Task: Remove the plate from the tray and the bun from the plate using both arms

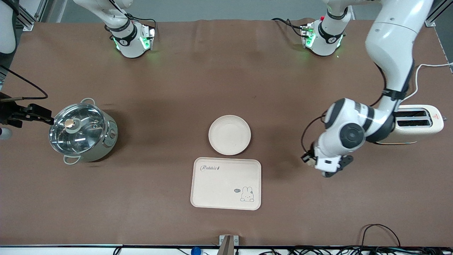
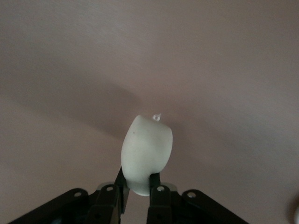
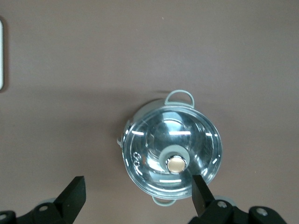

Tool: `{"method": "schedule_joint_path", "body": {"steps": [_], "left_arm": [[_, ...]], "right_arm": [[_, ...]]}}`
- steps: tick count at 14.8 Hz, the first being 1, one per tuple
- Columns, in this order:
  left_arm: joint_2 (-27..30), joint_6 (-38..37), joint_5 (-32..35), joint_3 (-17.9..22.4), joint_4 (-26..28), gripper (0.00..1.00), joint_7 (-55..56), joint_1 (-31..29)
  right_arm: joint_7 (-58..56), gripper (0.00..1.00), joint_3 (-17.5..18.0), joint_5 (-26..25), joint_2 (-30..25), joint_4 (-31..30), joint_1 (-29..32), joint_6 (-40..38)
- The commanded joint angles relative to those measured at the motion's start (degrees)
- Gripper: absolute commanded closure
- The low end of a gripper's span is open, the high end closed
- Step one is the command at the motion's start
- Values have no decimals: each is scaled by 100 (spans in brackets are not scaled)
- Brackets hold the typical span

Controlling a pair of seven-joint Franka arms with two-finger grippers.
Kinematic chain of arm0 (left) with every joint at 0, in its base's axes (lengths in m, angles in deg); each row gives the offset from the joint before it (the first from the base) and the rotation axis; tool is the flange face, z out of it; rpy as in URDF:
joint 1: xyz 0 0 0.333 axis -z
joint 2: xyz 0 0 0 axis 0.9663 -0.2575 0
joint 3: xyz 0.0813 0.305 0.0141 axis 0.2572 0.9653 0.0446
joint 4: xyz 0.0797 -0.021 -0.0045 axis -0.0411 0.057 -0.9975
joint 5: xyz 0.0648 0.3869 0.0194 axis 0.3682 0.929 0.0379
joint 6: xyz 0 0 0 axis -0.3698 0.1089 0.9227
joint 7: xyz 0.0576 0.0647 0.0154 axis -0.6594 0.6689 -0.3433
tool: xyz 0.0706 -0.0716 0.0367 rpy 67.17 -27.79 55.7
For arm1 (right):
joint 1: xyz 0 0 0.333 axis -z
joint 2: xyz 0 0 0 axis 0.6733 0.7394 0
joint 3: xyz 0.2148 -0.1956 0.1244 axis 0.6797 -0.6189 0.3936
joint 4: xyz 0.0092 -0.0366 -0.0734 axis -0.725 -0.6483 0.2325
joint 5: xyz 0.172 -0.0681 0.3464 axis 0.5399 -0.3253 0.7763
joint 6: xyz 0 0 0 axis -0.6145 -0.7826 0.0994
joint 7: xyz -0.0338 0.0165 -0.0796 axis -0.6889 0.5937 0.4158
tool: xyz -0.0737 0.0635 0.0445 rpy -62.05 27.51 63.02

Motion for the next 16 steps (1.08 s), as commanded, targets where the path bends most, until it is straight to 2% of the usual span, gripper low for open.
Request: {"method": "schedule_joint_path", "body": {"steps": [1, 2, 5, 7, 9, 11, 14, 16], "left_arm": [[-278, 198, 110, -79, 37, 72, -59, -224], [-332, 261, 119, -79, 46, 66, -68, -243], [-385, 270, 146, -44, 46, 20, -129, -269], [-271, 165, 146, -70, 37, 0, -130, -260], [44, 17, 67, -209, 11, 0, -77, -243], [256, -579, 49, -569, -347, 0, -42, -260], [764, -1836, 67, -904, -1051, 0, -217, -269], [1379, -2076, 67, -914, -1132, 0, -515, -269]], "right_arm": [[718, 0, 57, 428, 20, 48, 273, -59], [897, 0, 66, 395, 20, 48, 248, -15], [409, 0, 92, 228, 20, 101, 204, -6], [380, 0, 101, 219, -6, 162, 204, -41], [284, 0, 75, 228, -103, 206, 239, -50], [257, 0, 66, 246, -374, 242, 248, -67], [257, 0, 83, 281, -866, -618, 213, 335], [257, 0, 110, 281, -877, -629, 204, 354]]}}
